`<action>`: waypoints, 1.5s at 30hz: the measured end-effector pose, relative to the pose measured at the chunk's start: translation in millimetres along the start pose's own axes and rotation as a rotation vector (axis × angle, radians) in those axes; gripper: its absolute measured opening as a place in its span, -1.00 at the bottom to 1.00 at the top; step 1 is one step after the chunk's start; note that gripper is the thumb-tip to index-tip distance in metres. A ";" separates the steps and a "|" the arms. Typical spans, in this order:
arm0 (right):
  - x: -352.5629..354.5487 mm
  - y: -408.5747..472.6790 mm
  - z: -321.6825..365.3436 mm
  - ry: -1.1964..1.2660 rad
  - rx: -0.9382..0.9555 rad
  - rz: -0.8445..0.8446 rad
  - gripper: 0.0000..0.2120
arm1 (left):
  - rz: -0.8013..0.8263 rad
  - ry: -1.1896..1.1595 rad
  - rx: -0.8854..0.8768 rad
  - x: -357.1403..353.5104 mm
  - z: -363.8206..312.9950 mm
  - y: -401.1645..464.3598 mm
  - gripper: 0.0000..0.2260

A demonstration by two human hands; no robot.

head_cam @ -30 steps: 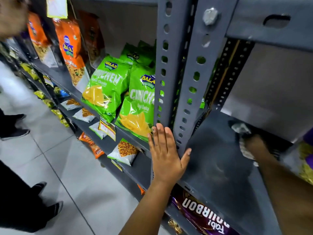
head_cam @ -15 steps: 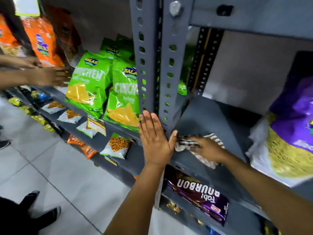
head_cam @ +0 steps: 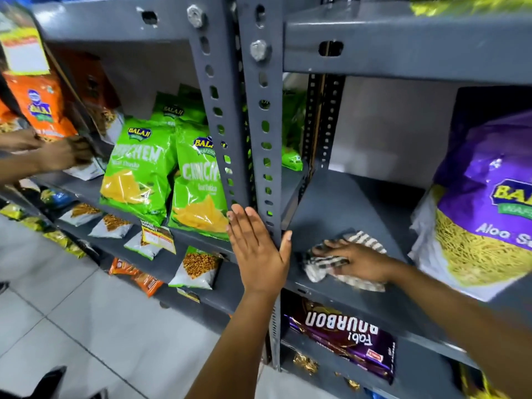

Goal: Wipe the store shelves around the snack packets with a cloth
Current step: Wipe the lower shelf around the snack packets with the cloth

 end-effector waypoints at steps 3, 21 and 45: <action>35.5 -7.8 -11.6 0.259 -0.156 0.083 -0.68 | 0.025 0.013 -0.006 1.8 0.4 -0.2 -0.34; 44.4 -28.2 29.2 0.339 -0.209 0.104 -0.62 | 0.089 -0.008 0.031 4.5 -3.9 3.6 -0.34; -26.1 -164.9 -83.9 0.322 -0.212 -0.106 -0.51 | 0.744 -0.153 -0.027 -17.7 -121.7 -74.2 -0.37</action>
Point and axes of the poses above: each hand's wrist, its own y-axis towards the middle knuckle, its own x-axis out of the back of the hand, z = x × y, the point moved 4 cm from there along y, towards the middle knuckle, and after that the axes turned 12 degrees about -x, right-handed, at the moved point
